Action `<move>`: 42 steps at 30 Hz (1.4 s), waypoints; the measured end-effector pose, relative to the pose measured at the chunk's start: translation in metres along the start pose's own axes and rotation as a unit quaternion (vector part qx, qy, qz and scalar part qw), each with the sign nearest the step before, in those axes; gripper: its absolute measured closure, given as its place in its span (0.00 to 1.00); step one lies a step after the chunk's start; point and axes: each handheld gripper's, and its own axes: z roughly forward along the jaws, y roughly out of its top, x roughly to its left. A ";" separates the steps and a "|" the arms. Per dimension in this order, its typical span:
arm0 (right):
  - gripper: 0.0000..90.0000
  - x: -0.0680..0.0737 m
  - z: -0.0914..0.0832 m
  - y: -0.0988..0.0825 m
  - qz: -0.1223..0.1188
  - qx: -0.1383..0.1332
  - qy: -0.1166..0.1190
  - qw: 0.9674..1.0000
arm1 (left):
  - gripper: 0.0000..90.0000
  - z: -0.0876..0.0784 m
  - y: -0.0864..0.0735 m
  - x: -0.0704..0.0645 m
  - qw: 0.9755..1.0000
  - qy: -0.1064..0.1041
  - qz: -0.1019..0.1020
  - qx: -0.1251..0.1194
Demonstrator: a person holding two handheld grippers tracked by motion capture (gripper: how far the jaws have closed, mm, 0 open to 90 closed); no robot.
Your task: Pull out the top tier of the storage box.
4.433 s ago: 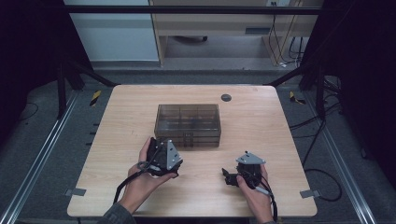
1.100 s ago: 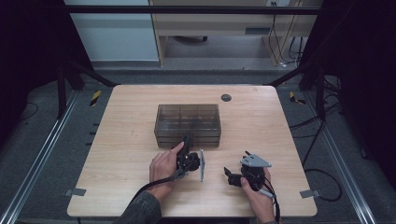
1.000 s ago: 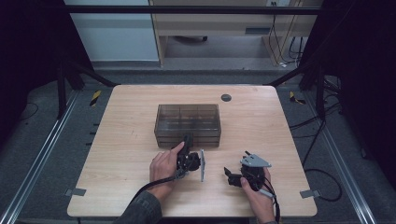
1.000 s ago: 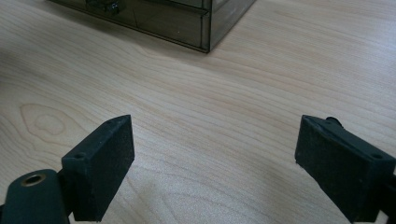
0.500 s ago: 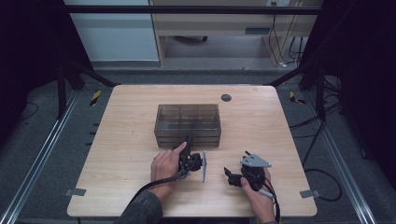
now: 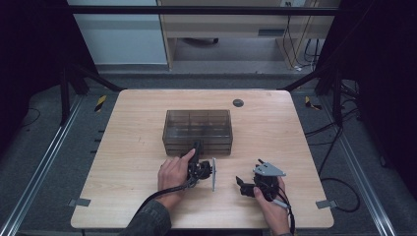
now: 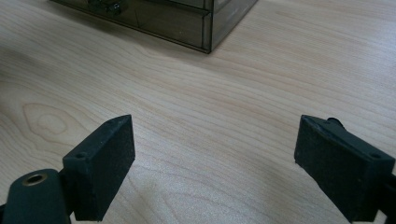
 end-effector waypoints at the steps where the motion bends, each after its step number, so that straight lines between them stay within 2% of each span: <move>1: 0.14 0.000 0.000 0.000 0.000 0.000 0.000 1.000 | 0.82 0.000 0.000 -0.001 1.000 0.003 0.000 -0.002; 4: 0.14 0.000 0.000 0.000 0.000 0.000 0.001 1.000 | 0.82 0.001 0.001 -0.002 1.000 0.005 0.009 -0.002; 23: 0.15 0.000 0.000 0.000 0.001 -0.001 0.002 1.000 | 0.87 0.002 0.004 -0.004 1.000 0.019 0.016 0.005; 42: 0.15 0.000 0.000 0.000 -0.001 0.000 0.002 1.000 | 0.89 0.001 0.006 -0.004 1.000 0.017 0.013 0.009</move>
